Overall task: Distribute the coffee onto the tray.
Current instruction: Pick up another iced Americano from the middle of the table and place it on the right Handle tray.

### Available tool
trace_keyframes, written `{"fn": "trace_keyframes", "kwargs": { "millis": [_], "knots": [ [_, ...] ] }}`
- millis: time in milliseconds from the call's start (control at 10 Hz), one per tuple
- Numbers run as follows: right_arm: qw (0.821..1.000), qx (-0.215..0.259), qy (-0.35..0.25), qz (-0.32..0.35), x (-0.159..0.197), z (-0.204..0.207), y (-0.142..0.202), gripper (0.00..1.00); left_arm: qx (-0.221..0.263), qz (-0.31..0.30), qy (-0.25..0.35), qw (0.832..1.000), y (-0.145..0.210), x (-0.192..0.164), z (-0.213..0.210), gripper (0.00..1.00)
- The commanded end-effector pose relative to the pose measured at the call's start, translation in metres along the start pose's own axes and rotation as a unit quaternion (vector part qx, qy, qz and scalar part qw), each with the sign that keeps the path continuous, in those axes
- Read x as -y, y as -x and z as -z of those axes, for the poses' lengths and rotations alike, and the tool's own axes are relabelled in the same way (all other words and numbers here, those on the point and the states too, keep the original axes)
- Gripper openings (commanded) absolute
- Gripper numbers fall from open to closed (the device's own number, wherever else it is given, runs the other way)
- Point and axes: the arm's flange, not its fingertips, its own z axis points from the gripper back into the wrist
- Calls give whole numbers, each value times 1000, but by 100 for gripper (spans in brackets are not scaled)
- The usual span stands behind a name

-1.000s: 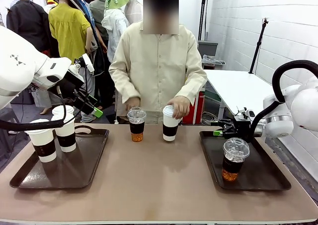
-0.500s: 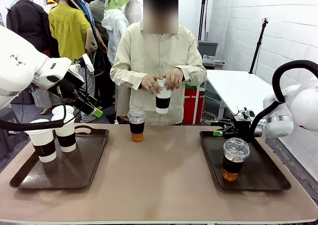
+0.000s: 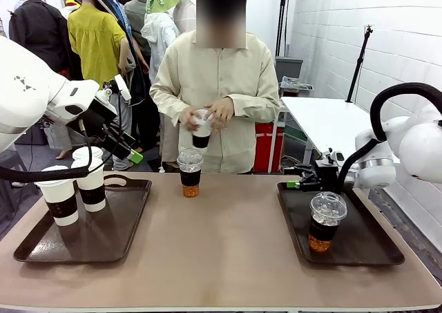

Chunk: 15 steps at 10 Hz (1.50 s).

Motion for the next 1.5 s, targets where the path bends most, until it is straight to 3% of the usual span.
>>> {"fn": "trace_keyframes", "kwargs": {
  "millis": [0, 400, 900, 1400],
  "knots": [
    [1000, 1, 9, 16, 19, 19, -14, 100, 9, 6, 7, 1000, 2, -3, 0, 100],
    [1000, -4, -12, 9, 43, 63, -30, 100, 9, 6, 7, 1000, 2, -3, 0, 100],
    [1000, 5, -25, 3, 46, 107, -21, 100, 9, 6, 7, 1000, 2, -3, 0, 100],
    [999, 0, -40, 2, 35, 110, -18, 100, 9, 6, 7, 1000, 2, -3, 0, 100]
  ]
}}
